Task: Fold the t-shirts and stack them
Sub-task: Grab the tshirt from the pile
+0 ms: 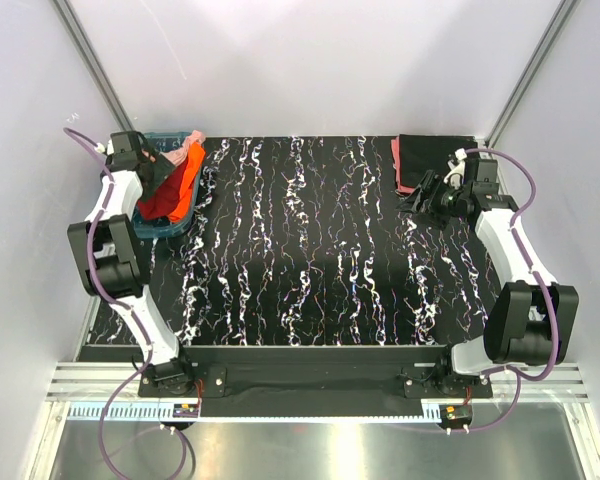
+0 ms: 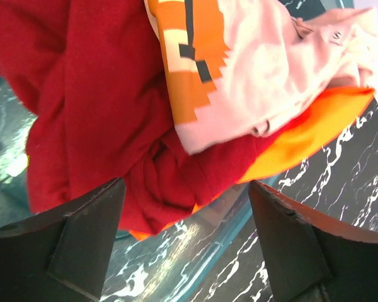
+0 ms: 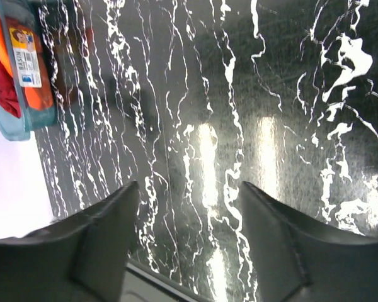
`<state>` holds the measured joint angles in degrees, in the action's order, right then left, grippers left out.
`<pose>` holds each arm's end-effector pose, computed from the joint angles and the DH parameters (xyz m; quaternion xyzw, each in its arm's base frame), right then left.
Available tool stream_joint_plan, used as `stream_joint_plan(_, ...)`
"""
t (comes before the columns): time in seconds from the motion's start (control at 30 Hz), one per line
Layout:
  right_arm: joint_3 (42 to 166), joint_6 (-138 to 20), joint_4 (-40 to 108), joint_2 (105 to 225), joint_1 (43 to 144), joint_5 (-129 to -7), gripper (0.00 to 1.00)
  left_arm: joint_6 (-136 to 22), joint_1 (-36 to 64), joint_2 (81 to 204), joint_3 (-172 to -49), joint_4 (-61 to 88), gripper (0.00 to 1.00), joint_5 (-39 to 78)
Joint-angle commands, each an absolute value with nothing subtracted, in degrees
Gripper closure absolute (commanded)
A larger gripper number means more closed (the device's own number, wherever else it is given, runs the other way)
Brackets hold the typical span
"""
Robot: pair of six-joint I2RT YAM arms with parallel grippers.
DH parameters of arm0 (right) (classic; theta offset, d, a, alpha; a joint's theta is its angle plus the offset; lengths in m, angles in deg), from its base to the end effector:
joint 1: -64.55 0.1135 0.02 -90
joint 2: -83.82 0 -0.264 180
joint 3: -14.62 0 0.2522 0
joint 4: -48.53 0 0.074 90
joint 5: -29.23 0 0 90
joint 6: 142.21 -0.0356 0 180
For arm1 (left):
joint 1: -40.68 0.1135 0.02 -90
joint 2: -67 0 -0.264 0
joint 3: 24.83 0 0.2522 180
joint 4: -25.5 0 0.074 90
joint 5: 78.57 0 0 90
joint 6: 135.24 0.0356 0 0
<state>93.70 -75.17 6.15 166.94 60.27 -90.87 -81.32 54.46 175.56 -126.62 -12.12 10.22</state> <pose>0.3127 -0.0055 0.2819 0.1175 0.8942 0.2961 0.3146 0.4202 0.1038 0.2574 -0.3923 0.8342 -0.0654 0.3821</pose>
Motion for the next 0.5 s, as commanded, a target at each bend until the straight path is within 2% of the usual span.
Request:
stream_joint_plan(0.0, 96.8, -72.2, 4.0, 166.4, 60.3, -92.6, 0.33, -84.3, 55.1, 178.1, -131.7, -9.6, 0.18, 13.2)
stream_joint_plan(0.17, 96.8, -71.5, 4.0, 166.4, 60.2, -91.4, 0.33, -84.0, 55.0, 177.0, -131.8, -8.6, 0.26, 11.5)
stream_joint_plan(0.3, 97.3, -71.9, 4.1, 167.1, 60.2, -92.1, 0.33, -84.0, 54.9, 170.5, -126.5, -6.8, 0.37, 7.1)
stream_joint_plan(0.33, 97.3, -72.1, 4.0, 167.2, 60.2, -92.3, 0.33, -83.8, 55.0, 169.1, -123.3, -6.5, 0.43, 5.9)
stream_joint_plan(0.47, 96.0, -73.0, 5.3, 166.8, 60.2, -94.0, 0.34, -80.8, 55.5, 166.3, -120.3, -7.7, 0.49, 2.1)
